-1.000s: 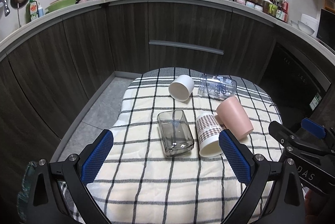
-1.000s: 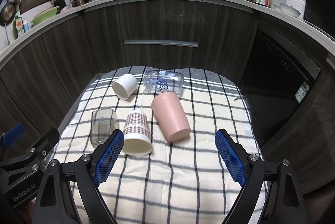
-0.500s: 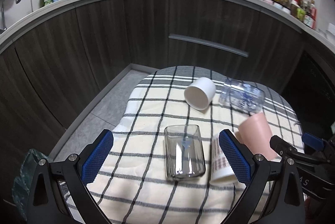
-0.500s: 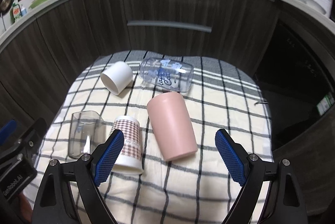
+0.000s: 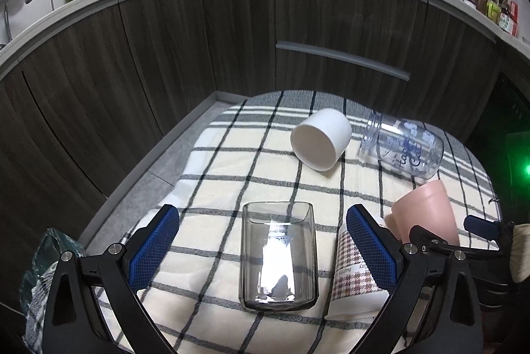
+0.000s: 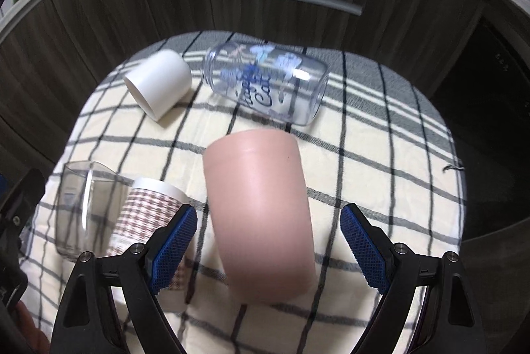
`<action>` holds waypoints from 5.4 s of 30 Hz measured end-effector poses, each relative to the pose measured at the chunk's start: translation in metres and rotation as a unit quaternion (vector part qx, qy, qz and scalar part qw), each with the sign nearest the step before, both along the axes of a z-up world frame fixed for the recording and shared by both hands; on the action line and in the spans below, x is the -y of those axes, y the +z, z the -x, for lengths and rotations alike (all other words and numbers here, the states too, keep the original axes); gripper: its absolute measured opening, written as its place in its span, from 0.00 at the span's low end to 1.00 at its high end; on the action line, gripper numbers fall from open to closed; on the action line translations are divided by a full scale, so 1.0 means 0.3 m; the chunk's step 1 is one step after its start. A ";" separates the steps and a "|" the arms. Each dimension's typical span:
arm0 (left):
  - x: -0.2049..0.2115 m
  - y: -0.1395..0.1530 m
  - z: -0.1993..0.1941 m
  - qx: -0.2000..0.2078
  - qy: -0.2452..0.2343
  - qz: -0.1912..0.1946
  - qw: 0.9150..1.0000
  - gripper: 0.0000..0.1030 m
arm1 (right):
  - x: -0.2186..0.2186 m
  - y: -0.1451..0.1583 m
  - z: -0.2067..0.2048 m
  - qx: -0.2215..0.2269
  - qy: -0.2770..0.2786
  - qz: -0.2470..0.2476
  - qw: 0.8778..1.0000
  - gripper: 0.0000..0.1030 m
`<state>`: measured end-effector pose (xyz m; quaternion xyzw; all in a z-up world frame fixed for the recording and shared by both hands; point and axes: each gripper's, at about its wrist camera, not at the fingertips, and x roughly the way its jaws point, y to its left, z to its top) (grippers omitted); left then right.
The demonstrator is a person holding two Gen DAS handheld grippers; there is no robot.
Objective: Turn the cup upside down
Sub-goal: 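Close the right gripper around the pink cup and lift it, then bring the pink cup to the left gripper while the left gripper closes on it, then rotate the pink cup in the left gripper so its bottom faces up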
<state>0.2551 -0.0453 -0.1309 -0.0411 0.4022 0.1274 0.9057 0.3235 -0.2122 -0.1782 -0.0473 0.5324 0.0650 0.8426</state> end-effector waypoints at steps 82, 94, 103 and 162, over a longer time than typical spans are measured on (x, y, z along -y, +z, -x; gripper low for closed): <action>0.004 0.111 0.655 0.091 -0.192 0.038 0.976 1.00 | 0.123 0.320 0.929 0.141 -0.176 -0.076 0.971 0.85; 0.219 -0.061 0.715 0.108 -0.253 0.030 0.961 1.00 | 0.290 0.293 1.059 0.180 -0.256 -0.049 0.949 0.86; 0.243 -0.193 0.650 0.072 -0.228 0.035 0.970 0.94 | 0.293 0.214 1.008 0.151 -0.270 -0.046 0.950 0.86; 0.270 0.015 0.400 -0.069 -0.408 -0.188 0.891 0.81 | 0.227 0.269 0.815 0.092 -0.271 -0.195 0.938 0.86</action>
